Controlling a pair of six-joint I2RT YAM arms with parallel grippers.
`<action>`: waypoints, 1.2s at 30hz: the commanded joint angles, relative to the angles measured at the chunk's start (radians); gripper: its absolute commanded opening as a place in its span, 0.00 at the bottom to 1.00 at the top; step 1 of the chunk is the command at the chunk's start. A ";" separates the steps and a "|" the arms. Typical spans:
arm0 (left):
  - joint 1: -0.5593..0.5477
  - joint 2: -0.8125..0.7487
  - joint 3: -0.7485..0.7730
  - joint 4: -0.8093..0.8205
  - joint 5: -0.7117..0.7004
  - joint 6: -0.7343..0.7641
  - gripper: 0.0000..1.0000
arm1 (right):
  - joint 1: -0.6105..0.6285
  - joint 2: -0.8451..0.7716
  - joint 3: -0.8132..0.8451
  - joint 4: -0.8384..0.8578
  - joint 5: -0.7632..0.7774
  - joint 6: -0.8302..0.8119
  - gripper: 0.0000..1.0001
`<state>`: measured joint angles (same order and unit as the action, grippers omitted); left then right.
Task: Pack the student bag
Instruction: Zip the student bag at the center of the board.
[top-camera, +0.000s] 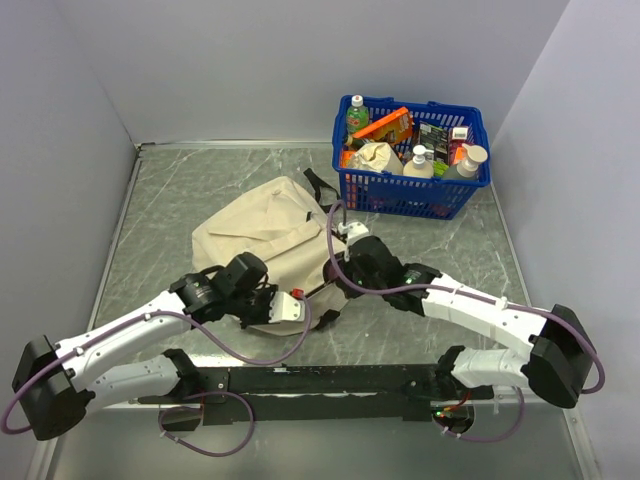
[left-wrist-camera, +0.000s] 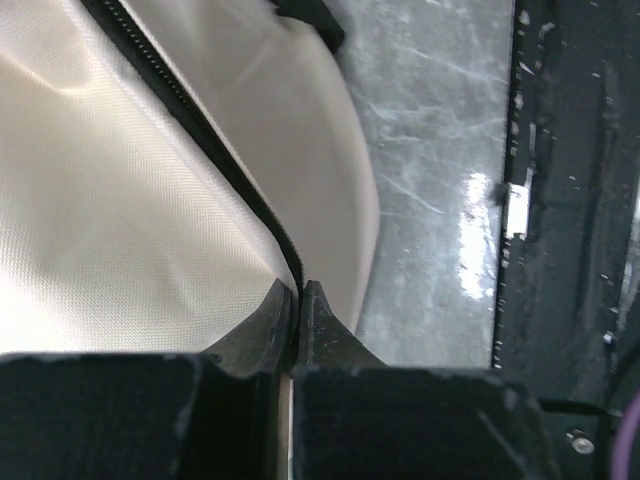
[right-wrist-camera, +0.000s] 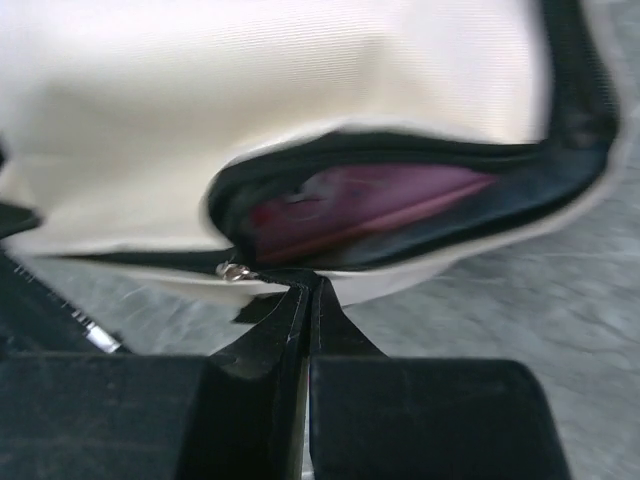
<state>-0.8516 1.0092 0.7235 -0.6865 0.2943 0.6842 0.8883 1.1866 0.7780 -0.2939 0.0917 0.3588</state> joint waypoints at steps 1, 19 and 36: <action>0.002 -0.038 -0.006 -0.183 -0.075 0.031 0.01 | -0.115 -0.022 0.047 -0.013 0.196 -0.049 0.00; 0.342 -0.222 -0.015 -0.305 -0.175 0.088 0.01 | 0.007 0.157 0.205 0.134 -0.118 -0.023 0.00; 0.074 0.025 0.195 -0.144 0.079 -0.102 0.96 | 0.067 0.156 0.130 0.213 -0.234 0.066 0.00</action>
<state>-0.6491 1.0107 0.9165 -0.9390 0.3862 0.6777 0.9382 1.3693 0.9134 -0.1452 -0.1368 0.4011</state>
